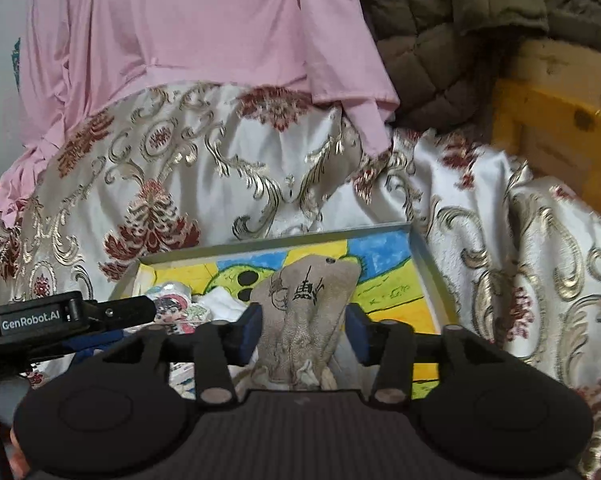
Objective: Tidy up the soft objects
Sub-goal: 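Carry the cloth strip and beige pouch into the tray and open both tools, then lift both open tools up away from the tray toward the pile, then lower both open tools toward the orange cup and white cloth, then grasp the orange silicone cup with the left tool while the right tool grasps the white cloth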
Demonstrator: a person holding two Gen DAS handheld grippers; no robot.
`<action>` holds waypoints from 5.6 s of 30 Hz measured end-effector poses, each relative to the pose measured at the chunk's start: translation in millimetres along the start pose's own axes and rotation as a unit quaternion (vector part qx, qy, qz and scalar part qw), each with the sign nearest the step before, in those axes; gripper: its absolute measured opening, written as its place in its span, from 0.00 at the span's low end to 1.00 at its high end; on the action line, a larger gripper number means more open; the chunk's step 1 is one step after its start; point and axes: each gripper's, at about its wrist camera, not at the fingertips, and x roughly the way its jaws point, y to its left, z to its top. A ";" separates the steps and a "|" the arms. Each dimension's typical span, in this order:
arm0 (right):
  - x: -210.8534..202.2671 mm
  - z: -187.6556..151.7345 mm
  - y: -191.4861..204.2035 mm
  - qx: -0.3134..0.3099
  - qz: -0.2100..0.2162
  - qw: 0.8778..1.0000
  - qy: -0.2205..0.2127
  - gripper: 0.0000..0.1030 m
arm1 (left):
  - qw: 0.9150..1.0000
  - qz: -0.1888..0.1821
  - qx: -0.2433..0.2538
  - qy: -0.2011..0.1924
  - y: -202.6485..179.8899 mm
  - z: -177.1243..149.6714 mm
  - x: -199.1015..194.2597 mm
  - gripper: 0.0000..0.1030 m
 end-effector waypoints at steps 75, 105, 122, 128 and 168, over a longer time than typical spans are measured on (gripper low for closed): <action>-424.5 -185.4 85.6 -0.100 0.017 0.981 -0.162 1.00 | 0.967 0.011 0.197 -0.159 -82.1 -234.2 -422.2 0.99; -343.4 -266.9 50.2 -0.037 -0.012 0.998 -0.051 1.00 | 0.980 0.085 0.174 -0.046 -24.6 -274.4 -365.3 0.99; -320.4 -276.4 54.8 -0.041 -0.002 0.999 -0.013 1.00 | 0.980 0.107 0.164 -0.031 -19.2 -272.6 -357.5 0.99; -315.9 -280.8 59.6 -0.045 0.030 0.998 -0.013 1.00 | 0.983 0.103 0.149 -0.041 -16.0 -267.0 -359.9 0.99; -184.1 -148.1 101.4 -0.199 0.105 0.974 0.034 1.00 | 0.892 0.076 0.446 0.002 -21.5 -257.1 -245.6 0.99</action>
